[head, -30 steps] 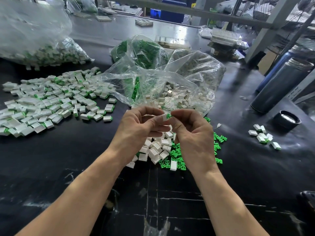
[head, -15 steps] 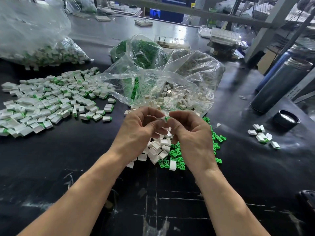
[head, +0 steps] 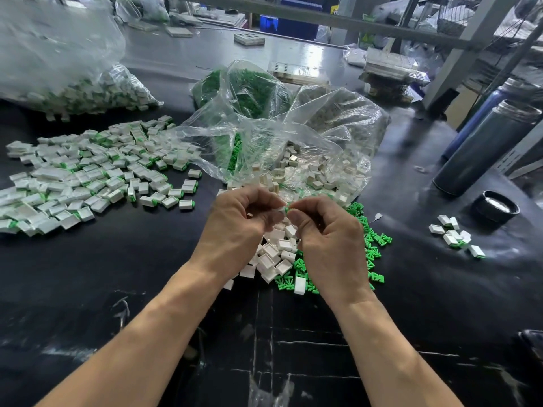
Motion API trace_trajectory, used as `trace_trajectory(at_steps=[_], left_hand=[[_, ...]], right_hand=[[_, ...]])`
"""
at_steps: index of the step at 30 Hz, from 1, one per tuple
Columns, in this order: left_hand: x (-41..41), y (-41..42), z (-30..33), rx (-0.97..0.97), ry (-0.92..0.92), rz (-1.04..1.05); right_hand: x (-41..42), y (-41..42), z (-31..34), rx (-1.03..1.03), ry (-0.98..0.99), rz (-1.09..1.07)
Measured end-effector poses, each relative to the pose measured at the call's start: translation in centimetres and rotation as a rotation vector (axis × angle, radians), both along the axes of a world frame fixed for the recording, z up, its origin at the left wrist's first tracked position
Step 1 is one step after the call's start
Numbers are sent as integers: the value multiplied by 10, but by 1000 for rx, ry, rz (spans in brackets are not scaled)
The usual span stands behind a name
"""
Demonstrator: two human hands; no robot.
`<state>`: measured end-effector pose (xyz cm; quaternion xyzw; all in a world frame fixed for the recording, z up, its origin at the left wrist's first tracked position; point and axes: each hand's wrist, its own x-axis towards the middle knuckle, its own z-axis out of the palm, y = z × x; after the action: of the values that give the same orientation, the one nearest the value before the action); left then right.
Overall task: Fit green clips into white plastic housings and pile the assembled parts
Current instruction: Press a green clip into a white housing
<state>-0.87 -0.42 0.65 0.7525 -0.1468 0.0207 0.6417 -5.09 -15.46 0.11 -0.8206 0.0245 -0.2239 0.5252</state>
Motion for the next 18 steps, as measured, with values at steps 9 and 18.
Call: trace_trajectory(at_steps=[9,18], left_hand=[[-2,-2,5,42,-36,4],[-3,-2,6,70,-44,0]], right_hand=[[0,0,1,-18,9,10],[1,3,-3,-85,-28,-27]])
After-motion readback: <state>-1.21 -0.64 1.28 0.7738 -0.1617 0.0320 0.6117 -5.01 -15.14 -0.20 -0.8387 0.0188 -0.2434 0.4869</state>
